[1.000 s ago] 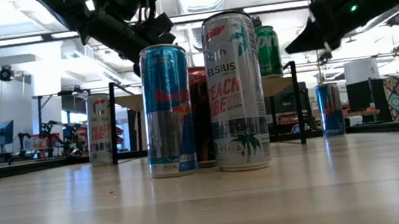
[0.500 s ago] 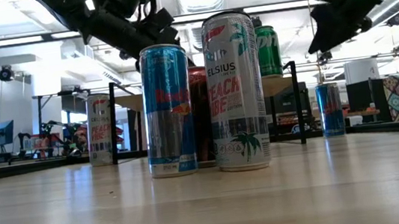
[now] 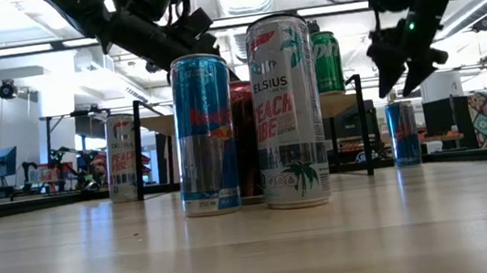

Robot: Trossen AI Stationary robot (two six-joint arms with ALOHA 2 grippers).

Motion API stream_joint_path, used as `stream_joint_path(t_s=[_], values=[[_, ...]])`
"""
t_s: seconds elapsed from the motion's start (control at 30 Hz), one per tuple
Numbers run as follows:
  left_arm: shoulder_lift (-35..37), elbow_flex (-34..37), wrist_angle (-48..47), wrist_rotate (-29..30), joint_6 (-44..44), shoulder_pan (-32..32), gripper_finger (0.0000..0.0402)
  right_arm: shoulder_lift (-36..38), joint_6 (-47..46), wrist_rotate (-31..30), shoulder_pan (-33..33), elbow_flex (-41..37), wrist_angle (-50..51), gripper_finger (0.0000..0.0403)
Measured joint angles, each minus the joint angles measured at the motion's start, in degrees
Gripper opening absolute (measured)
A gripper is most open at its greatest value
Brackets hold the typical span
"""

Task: Place canned beverage on shelf
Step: Put the top right blue soda can on the shelf

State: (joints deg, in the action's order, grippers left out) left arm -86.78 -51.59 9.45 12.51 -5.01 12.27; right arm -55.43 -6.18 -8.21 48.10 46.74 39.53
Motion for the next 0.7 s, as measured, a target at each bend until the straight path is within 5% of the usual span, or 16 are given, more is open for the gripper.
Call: stream_joint_path(t_s=[0.7], values=[[0.0,0.0,0.9,0.0,-0.9,-0.1,0.0317,-6.0,0.5,-0.8,5.4,-0.1,-4.8,0.0375]])
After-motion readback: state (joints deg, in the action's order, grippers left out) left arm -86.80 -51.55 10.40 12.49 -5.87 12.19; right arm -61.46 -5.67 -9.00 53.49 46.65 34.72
